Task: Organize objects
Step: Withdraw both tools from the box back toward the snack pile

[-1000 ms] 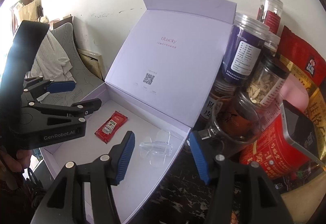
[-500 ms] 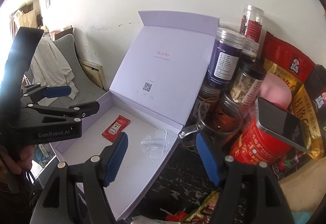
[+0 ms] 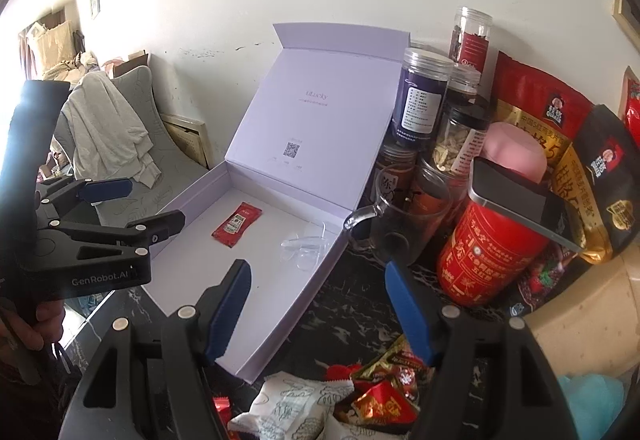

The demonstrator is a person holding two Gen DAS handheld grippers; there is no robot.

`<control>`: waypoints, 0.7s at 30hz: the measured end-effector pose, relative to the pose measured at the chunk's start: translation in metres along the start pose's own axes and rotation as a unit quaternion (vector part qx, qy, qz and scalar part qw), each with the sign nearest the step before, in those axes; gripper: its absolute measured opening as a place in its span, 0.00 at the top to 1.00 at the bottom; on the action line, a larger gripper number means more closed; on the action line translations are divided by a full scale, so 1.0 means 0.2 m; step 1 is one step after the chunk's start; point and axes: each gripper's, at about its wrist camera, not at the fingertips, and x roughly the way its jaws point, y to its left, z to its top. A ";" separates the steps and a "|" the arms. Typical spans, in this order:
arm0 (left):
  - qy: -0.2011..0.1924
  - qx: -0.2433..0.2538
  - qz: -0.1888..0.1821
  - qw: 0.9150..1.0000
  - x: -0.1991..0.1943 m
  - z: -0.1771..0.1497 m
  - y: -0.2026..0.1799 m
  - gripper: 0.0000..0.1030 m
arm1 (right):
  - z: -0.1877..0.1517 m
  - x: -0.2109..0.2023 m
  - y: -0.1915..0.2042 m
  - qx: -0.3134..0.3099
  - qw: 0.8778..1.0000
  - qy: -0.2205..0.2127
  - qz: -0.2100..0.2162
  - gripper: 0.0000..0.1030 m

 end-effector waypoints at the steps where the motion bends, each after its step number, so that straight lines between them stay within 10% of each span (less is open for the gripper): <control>1: -0.002 0.000 0.000 1.000 -0.02 -0.01 0.00 0.23 | -0.01 -0.01 0.00 0.000 1.000 0.000 0.000 0.31; 21: 0.015 0.013 -0.026 0.999 -0.22 -0.38 -0.18 0.23 | -0.40 -0.29 0.00 0.034 0.999 0.009 -0.007 0.31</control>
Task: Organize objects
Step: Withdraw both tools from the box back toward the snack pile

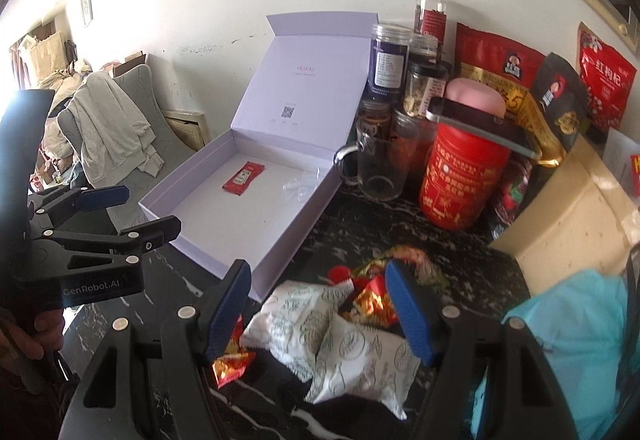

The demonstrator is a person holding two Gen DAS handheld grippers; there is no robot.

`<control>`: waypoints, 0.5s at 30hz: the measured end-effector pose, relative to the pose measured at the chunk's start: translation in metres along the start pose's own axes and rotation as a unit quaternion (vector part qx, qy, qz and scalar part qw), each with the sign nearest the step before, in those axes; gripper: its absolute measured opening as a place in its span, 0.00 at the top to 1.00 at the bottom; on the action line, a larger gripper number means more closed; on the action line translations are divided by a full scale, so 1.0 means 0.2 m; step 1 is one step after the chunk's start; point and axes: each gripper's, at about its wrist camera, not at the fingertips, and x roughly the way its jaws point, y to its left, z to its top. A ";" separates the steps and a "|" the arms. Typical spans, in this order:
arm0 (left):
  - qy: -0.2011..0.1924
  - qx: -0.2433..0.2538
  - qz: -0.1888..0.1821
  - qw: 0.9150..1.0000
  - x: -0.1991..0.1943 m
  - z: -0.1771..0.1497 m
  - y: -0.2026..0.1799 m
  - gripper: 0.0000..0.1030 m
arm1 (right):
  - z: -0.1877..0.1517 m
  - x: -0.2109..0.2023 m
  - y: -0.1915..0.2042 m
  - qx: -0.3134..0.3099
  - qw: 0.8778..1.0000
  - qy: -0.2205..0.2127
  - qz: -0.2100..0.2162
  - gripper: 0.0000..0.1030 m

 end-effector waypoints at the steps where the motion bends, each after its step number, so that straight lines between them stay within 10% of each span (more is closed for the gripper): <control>1: 0.002 0.001 -0.002 1.000 0.00 -0.02 -0.01 0.23 | -0.02 -0.01 0.00 0.002 1.000 0.001 0.000 0.31; 15: 0.050 0.007 -0.048 0.998 0.13 -0.25 -0.11 0.23 | -0.28 0.05 -0.06 0.028 0.999 0.034 -0.004 0.31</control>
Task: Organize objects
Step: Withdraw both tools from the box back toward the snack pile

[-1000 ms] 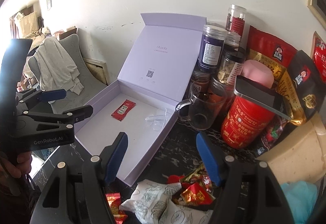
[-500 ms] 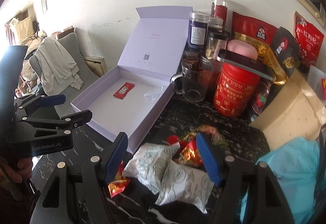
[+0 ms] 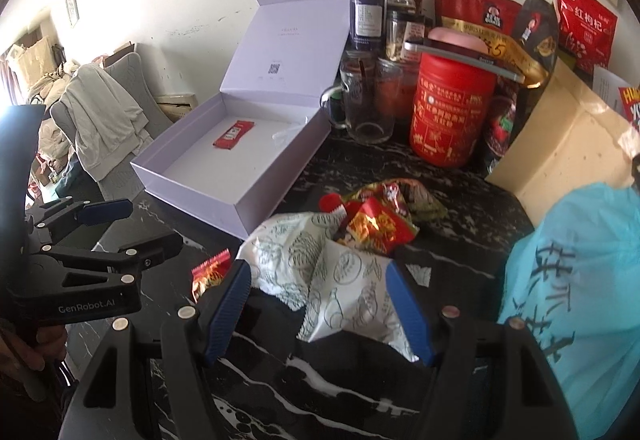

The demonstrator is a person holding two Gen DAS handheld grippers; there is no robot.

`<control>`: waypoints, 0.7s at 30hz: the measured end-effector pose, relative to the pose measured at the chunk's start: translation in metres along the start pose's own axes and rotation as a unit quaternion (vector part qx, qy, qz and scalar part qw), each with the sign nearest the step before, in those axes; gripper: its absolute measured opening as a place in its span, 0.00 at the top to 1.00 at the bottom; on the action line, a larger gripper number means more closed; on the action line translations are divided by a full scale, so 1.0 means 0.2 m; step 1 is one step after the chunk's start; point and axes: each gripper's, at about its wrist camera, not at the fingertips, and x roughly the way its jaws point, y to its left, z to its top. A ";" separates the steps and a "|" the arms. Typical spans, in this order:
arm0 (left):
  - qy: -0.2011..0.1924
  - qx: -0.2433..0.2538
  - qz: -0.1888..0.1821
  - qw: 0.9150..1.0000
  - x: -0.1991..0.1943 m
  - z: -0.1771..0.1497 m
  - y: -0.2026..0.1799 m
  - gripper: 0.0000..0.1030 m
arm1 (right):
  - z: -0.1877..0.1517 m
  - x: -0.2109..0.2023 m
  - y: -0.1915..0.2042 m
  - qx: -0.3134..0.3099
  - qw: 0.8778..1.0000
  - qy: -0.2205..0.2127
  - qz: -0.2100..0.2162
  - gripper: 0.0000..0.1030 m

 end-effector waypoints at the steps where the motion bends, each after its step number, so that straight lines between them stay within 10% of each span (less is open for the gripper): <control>1: 0.004 0.000 -0.004 1.000 0.02 -0.01 0.00 0.23 | -0.01 0.01 0.00 0.000 1.000 0.003 -0.001 0.31; 21: 0.049 0.043 -0.054 0.996 0.22 -0.12 -0.11 0.23 | -0.11 0.20 -0.12 0.026 0.999 0.016 -0.018 0.15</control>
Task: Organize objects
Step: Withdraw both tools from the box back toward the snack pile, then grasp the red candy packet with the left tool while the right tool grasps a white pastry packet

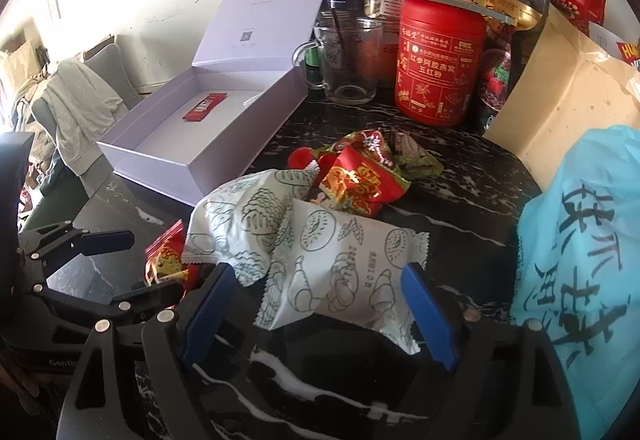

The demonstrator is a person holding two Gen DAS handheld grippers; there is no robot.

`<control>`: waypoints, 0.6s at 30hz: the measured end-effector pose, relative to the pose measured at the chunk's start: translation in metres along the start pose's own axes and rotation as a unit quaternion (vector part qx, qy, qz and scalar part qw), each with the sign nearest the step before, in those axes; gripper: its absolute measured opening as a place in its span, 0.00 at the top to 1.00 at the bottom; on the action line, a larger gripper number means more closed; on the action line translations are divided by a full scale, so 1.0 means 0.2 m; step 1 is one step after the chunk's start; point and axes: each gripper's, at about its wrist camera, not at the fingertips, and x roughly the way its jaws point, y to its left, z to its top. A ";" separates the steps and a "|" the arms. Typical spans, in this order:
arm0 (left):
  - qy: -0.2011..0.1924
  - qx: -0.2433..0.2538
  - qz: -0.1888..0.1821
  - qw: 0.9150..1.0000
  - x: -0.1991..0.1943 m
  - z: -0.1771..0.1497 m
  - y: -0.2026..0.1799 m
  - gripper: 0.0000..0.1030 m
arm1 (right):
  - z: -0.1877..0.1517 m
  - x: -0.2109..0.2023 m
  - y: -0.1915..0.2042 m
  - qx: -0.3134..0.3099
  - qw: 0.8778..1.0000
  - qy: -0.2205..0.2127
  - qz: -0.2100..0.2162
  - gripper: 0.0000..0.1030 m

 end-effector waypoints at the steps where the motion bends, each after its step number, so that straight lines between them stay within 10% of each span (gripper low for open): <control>1: 0.001 0.004 0.000 1.000 0.01 0.00 0.00 0.23 | 0.00 0.01 -0.01 0.003 1.000 0.000 0.000 0.13; 18: -0.010 0.046 -0.006 0.999 0.11 0.04 0.01 0.12 | 0.00 0.14 -0.08 0.029 0.999 0.007 0.019 0.06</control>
